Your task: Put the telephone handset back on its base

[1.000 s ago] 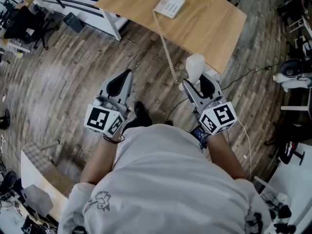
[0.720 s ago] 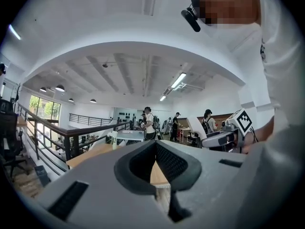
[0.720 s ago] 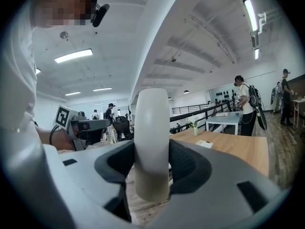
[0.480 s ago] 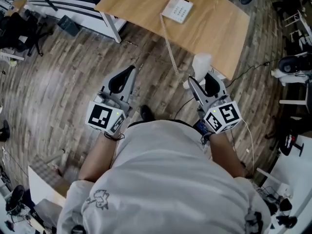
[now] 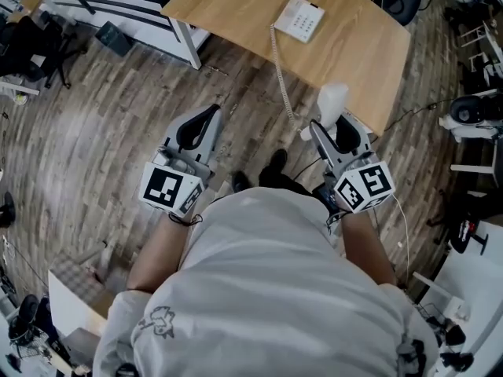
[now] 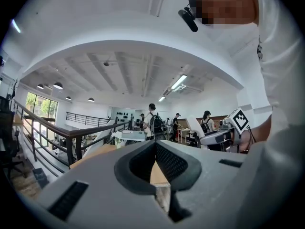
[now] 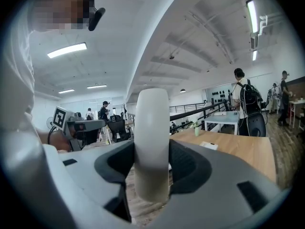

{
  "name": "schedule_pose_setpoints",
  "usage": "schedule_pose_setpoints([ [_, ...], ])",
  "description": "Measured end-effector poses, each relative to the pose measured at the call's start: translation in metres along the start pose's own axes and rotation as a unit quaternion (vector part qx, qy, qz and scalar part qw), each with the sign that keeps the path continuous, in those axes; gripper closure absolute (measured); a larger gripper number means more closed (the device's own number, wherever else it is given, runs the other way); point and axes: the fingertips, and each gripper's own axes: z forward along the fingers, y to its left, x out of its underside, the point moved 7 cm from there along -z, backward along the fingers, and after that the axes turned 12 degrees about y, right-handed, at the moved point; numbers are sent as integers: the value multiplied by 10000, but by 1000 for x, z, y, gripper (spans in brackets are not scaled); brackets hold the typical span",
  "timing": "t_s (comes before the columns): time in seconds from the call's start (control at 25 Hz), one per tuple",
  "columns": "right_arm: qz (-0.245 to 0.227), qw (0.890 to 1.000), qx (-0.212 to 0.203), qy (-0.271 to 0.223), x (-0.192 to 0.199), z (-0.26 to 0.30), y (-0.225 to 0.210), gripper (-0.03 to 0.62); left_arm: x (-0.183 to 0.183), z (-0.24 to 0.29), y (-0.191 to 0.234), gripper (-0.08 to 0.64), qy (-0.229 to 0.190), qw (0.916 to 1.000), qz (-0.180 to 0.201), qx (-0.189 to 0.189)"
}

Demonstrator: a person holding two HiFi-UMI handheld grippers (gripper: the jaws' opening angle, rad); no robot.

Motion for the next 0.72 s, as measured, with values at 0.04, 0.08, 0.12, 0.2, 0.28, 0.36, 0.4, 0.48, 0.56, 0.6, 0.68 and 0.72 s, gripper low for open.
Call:
schedule_pose_setpoints([
  [0.04,19,10000,-15,15,0,3,-2,367,0,1,2,554,3,10000,0,-9],
  [0.08,32,10000,-27,26,-1,6,-3,368,-1,2,4,554,8,10000,0,-19],
  [0.12,40,10000,-40,25,-1,9,-5,367,-1,3,7,554,12,10000,7,-33],
  [0.2,49,10000,-81,2,-4,17,-11,367,-3,8,12,554,8,10000,33,-72],
  [0.28,60,9999,-133,-7,-7,26,-19,367,-5,14,18,554,10,9999,39,-129],
  [0.36,69,9998,-172,-4,-11,36,-28,368,-8,22,24,554,24,9998,22,-172],
  [0.4,74,9998,-189,-5,-13,41,-33,367,-9,27,27,554,34,9998,17,-181],
  [0.48,109,9996,-243,-12,-18,52,-43,367,-12,37,34,554,71,9998,28,-189],
  [0.56,166,9994,-309,-14,-24,63,-54,367,-14,50,41,554,122,9997,25,-209],
  [0.6,184,9993,-331,-5,-27,69,-60,367,-15,58,45,554,140,9997,8,-221],
  [0.68,195,9992,-357,30,-32,80,-75,367,-18,76,54,554,162,9996,-39,-240],
  [0.72,198,9991,-364,54,-35,87,-84,367,-20,86,58,554,178,9995,-55,-244],
])
